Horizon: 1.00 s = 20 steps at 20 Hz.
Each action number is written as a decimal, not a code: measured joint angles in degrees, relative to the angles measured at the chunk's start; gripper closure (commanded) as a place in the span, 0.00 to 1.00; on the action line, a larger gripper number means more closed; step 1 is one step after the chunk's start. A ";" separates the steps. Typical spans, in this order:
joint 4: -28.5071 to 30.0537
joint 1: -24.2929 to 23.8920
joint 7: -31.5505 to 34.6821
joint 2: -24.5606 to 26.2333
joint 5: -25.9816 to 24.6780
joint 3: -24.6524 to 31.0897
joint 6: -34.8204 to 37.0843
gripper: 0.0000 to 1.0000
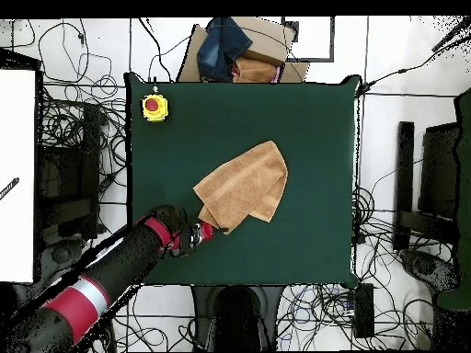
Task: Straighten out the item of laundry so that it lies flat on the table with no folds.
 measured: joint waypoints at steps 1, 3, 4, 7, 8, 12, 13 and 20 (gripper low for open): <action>-0.19 -0.01 0.00 0.26 0.00 -0.20 0.00 0.00; -1.15 -0.02 0.00 1.55 0.01 -1.04 -0.01 0.00; -1.27 -0.02 0.00 1.77 0.01 -1.22 -0.01 0.00; -1.65 -0.02 0.01 2.49 0.01 -1.79 0.00 0.00; -1.75 -0.02 0.01 2.67 0.01 -1.93 0.00 0.00; -2.62 -0.01 0.00 3.80 0.02 -3.05 0.01 0.00; -2.79 -0.03 0.00 4.04 0.12 -3.34 0.01 0.00; -3.00 -0.01 0.01 4.54 0.67 -4.11 0.00 0.00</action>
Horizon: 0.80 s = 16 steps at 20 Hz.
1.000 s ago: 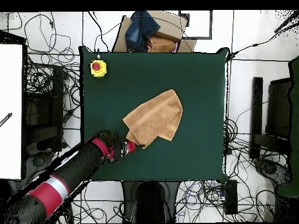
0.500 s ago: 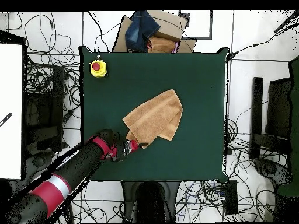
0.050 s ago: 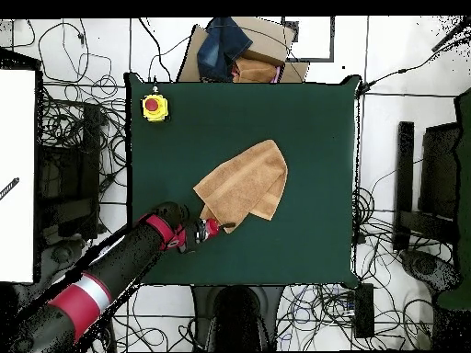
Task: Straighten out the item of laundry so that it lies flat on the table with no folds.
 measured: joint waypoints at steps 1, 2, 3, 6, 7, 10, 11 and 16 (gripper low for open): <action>-0.01 -0.01 0.00 0.00 0.00 -0.06 0.00 0.00; -0.01 -0.04 0.00 -0.04 0.00 -0.10 0.00 0.00; 0.00 -0.14 0.00 -0.16 0.00 -0.10 0.00 0.00; 0.01 -0.53 0.00 -0.97 -0.02 -0.18 0.00 0.00; 0.00 -0.57 0.00 -1.17 -0.01 -0.22 0.00 0.00; 0.01 -0.63 0.00 -2.65 -0.02 -0.60 0.00 0.00; 0.01 -0.63 0.00 -2.98 -0.02 -0.67 0.00 0.00; 0.02 -0.64 0.00 -5.58 -0.02 -0.99 0.44 0.00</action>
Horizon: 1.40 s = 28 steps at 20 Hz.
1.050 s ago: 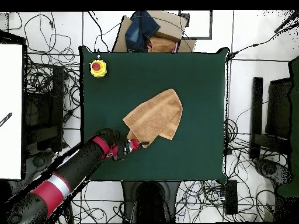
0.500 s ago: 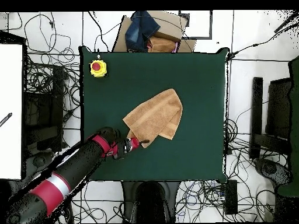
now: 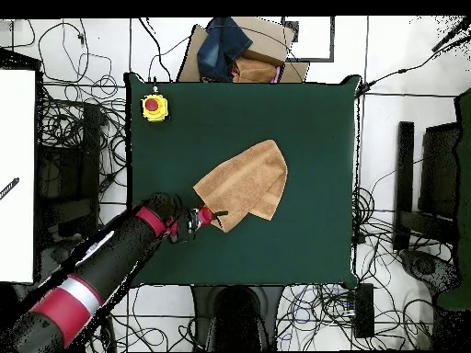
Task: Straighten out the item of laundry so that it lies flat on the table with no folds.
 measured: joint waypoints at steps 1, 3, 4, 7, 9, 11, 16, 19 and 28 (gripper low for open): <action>0.02 0.02 0.00 -0.85 -0.02 -0.03 0.36 0.00; -0.03 0.01 0.00 -1.67 -0.01 -0.11 0.71 0.00; -0.06 0.02 0.00 -1.93 -0.02 -0.20 0.82 0.00; -0.34 0.01 0.00 -2.26 -0.02 -0.55 0.85 0.00; -0.96 0.01 0.00 -2.13 -0.02 -0.97 0.86 0.00; -1.47 0.01 0.00 -1.93 -0.02 -1.27 0.86 0.00; -3.82 -0.16 0.00 -0.09 -0.01 -2.19 0.83 0.00; -4.83 -0.48 0.00 1.08 -0.01 -2.20 0.50 0.00; -4.95 -0.88 0.00 1.68 -0.01 -2.22 0.38 0.00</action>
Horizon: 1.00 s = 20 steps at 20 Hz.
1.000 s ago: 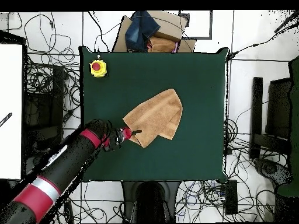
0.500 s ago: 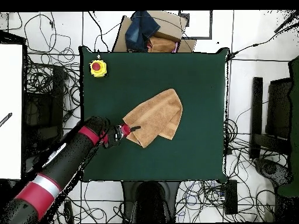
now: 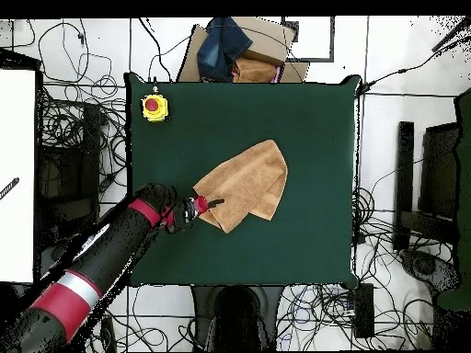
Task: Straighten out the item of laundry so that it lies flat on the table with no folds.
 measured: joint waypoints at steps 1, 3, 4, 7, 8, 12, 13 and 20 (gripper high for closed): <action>0.00 0.01 0.00 -0.12 0.00 0.01 0.06 0.00; 0.07 0.06 0.00 -0.41 -0.01 0.01 0.11 0.00; 0.15 0.12 0.00 -0.58 -0.01 0.01 0.12 0.00; 1.05 0.65 0.00 -2.11 -0.01 0.02 0.86 0.00; 1.26 0.80 0.00 -2.48 -0.01 0.03 1.11 0.00; 1.96 1.31 0.00 -3.70 -0.01 0.02 2.35 0.00; 2.16 1.37 0.00 -4.16 -0.01 0.02 3.10 0.00; 2.32 1.37 0.00 -4.22 -0.01 0.02 4.08 0.00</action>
